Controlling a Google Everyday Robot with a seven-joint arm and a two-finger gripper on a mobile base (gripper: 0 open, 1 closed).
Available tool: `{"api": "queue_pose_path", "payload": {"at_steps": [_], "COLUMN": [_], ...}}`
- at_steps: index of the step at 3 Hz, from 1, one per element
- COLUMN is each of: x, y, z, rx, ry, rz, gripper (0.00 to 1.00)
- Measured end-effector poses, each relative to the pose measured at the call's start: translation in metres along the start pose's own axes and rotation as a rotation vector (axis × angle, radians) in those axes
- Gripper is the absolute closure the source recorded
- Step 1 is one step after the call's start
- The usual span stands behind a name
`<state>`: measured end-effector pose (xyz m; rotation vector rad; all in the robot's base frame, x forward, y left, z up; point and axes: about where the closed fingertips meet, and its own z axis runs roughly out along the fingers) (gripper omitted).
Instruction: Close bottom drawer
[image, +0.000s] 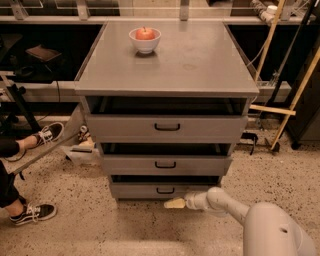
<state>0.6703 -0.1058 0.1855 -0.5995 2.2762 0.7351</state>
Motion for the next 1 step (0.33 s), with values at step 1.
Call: {"api": "queue_pose_path", "payload": {"at_steps": [1], "x": [0.0], "y": [0.0], "z": [0.0], "rx": [0.0], "ry": [0.0], "rz": [0.0], "gripper": [0.0]}}
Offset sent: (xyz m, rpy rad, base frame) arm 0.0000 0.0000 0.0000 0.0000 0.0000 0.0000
